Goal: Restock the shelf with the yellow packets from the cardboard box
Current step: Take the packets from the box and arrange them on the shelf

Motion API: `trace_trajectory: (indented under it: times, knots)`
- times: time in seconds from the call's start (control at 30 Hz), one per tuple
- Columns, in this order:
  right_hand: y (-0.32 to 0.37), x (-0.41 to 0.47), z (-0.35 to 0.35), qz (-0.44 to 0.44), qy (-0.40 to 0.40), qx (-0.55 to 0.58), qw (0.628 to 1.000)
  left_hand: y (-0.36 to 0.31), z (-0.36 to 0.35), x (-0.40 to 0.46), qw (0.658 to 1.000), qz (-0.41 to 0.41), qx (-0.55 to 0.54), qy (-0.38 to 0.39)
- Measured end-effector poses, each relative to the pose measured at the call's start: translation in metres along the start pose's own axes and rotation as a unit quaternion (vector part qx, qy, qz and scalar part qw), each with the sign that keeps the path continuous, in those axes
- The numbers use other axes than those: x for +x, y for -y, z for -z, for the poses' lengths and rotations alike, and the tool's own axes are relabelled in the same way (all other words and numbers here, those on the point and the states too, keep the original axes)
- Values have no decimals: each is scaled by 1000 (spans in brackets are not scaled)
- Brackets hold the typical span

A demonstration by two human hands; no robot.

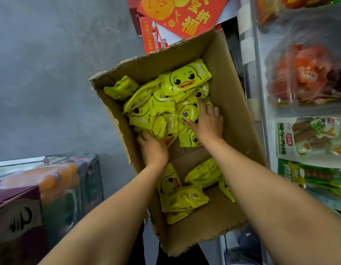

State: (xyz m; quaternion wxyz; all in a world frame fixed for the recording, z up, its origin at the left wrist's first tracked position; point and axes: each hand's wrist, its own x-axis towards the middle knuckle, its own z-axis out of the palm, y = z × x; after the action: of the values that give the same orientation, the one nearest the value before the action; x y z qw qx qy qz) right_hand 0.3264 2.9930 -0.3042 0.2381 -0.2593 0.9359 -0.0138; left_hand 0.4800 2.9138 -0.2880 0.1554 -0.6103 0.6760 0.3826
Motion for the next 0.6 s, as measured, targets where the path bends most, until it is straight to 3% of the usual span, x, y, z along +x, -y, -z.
trace_trajectory:
  times: [0.13,0.23,0.47,0.53,0.6]
  knots:
    - [-3,-9,-5,-71,18,0,997,13,-15,-12,998,-25,49,30]
    - [-1,-19,-9,-98,-25,-3,995,19,-16,-18,994,-51,87,36]
    - [-7,-24,-8,-117,0,162,980,17,-6,-3,999,25,-22,-7]
    - [-11,-26,-10,-143,33,205,968,18,-10,0,1000,-1,3,-20]
    - [-17,-30,-16,-162,71,226,958,20,-15,-3,989,-84,95,-81]
